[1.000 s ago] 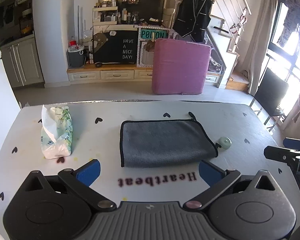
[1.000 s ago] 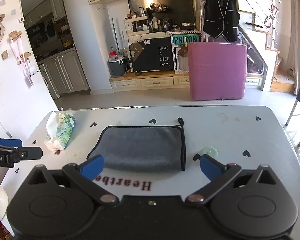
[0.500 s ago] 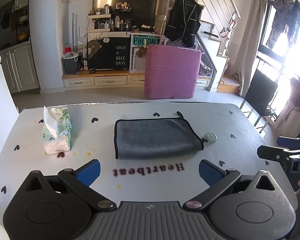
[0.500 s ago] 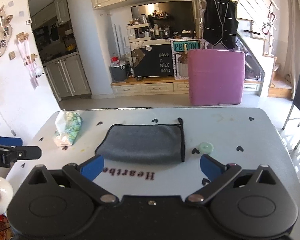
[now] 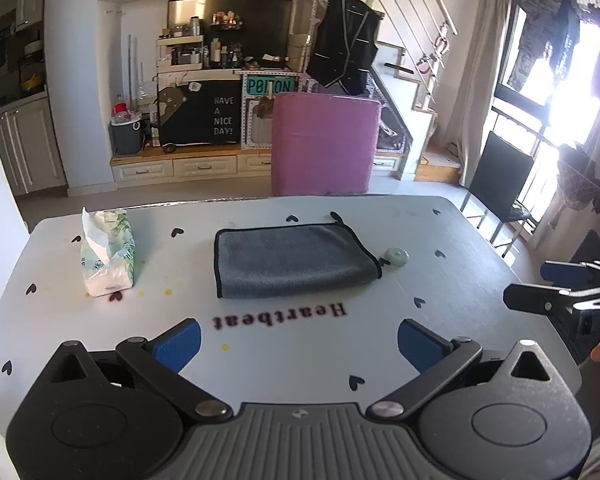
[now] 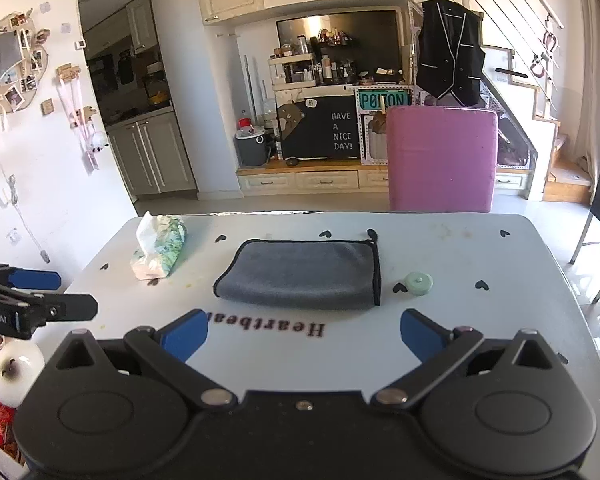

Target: Fold towel

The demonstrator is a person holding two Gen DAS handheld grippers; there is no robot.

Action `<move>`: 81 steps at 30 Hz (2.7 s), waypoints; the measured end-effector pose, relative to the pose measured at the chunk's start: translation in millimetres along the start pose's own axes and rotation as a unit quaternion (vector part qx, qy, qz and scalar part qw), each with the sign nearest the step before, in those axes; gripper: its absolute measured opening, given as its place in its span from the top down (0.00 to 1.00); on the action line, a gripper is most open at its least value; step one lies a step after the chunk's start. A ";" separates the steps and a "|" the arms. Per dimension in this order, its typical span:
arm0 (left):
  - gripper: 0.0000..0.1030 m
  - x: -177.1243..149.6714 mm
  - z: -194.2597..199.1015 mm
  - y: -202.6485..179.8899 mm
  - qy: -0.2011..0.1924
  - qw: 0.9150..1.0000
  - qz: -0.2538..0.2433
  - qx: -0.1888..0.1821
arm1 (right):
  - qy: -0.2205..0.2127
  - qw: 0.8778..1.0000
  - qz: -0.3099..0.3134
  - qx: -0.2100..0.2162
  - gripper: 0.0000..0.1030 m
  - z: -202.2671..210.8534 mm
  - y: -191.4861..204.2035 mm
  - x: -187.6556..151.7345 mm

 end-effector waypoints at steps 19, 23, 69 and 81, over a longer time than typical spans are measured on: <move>0.00 -37.5 27.1 -0.5 -0.016 1.000 0.009 -0.013 | -0.009 1.000 0.015 0.020 0.00 33.9 16.5 -36.5; 0.00 -46.3 31.3 0.6 -0.012 1.000 0.007 -0.018 | -0.014 1.000 0.016 0.023 0.00 40.1 19.0 -39.8; 0.00 -86.2 45.7 -9.0 0.001 1.000 -0.003 -0.021 | 0.003 0.999 0.027 0.035 0.00 60.3 23.4 -82.9; 0.00 -86.9 45.3 -8.6 0.000 1.000 -0.003 -0.022 | 0.006 0.999 0.028 0.036 0.00 58.2 25.0 -81.6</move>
Point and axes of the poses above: each gripper's, at about its wrist camera, not at the fingertips, and z roughly against the way its jaws point, y to its left, x to its top, the point moved 8 cm from there along -z, roughly the way its jaws point, and after that the axes turned 3 degrees about z, right-handed, at the moved point
